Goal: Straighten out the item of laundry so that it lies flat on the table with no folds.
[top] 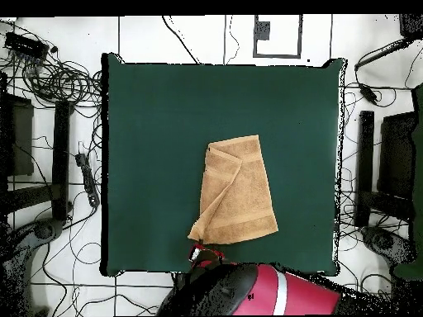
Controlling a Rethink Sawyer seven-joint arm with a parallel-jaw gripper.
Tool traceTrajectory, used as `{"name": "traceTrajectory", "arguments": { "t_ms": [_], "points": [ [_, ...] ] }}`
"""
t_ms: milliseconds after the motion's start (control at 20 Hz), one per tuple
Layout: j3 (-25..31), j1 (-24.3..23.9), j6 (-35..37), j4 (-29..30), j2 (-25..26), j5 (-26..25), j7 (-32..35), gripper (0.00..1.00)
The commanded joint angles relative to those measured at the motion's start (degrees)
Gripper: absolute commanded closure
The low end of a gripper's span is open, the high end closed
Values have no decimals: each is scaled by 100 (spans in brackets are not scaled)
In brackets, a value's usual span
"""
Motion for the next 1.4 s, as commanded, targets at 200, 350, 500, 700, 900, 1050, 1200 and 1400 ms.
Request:
{"name": "traceTrajectory", "arguments": {
  "t_ms": [200, 350, 500, 700, 900, 1050, 1200, 1400],
  "points": [
    [598, 473, 1055, -2, -51, 1259, 1629, 0],
    [637, 455, 1364, 212, -605, 1332, 1536, 0],
    [792, 471, 2078, 449, -1505, 1439, 1405, 0],
    [643, 914, 3063, 542, -2592, 1815, 1408, 0],
    [313, 1191, 3693, 264, -2887, 1826, 1264, 0],
    [337, 1145, 3554, 120, -2735, 1731, 1243, 0],
    [698, 908, 3086, 82, -2453, 1666, 1407, 0],
    [765, 927, 2450, -140, -2023, 1524, 1428, 0]
  ]
}}
